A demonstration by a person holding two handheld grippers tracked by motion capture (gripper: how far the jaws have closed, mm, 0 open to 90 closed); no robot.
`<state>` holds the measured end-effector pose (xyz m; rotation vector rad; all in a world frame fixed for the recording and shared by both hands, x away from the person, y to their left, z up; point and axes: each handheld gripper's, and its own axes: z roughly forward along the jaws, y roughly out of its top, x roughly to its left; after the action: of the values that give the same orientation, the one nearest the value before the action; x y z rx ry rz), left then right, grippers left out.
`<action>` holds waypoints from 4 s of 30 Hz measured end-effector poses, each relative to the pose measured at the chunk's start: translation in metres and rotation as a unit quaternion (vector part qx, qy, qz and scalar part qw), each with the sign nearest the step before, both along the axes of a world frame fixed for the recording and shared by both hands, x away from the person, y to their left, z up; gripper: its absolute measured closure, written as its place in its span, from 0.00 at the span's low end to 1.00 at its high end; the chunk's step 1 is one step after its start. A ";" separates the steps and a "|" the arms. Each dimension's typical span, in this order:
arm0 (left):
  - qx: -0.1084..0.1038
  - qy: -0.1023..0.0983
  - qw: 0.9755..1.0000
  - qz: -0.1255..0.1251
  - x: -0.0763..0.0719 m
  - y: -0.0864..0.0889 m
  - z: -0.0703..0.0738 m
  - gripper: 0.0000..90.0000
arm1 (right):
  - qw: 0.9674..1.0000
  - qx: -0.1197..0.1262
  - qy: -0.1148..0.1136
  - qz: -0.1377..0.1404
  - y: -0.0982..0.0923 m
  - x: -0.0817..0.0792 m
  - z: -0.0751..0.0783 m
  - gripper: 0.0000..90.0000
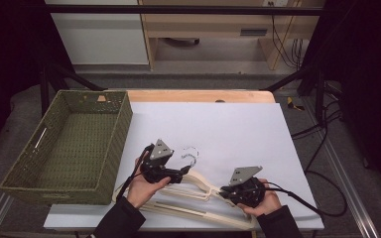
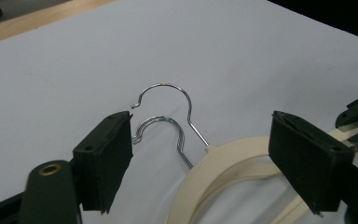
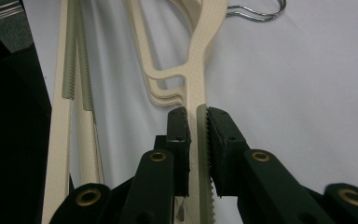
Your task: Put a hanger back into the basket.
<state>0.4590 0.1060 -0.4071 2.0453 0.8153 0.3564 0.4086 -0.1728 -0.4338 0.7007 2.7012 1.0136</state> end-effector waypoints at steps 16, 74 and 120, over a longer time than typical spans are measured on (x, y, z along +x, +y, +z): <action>0.032 0.057 0.998 0.009 0.026 -0.032 -0.033 0.62 | 1.000 -0.001 -0.007 0.004 -0.001 0.000 0.000 0.89; -0.018 0.033 0.997 0.074 -0.010 -0.035 -0.018 0.97 | 0.988 0.120 0.084 -0.055 0.053 0.034 -0.017 0.72; 0.017 -0.004 0.991 -0.134 -0.041 0.037 0.015 0.58 | 0.977 0.180 0.087 0.071 0.037 0.013 0.044 0.97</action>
<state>0.4183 0.1428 -0.3921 2.1504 0.5227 0.2279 0.4217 -0.1358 -0.3899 0.6900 2.7753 1.5745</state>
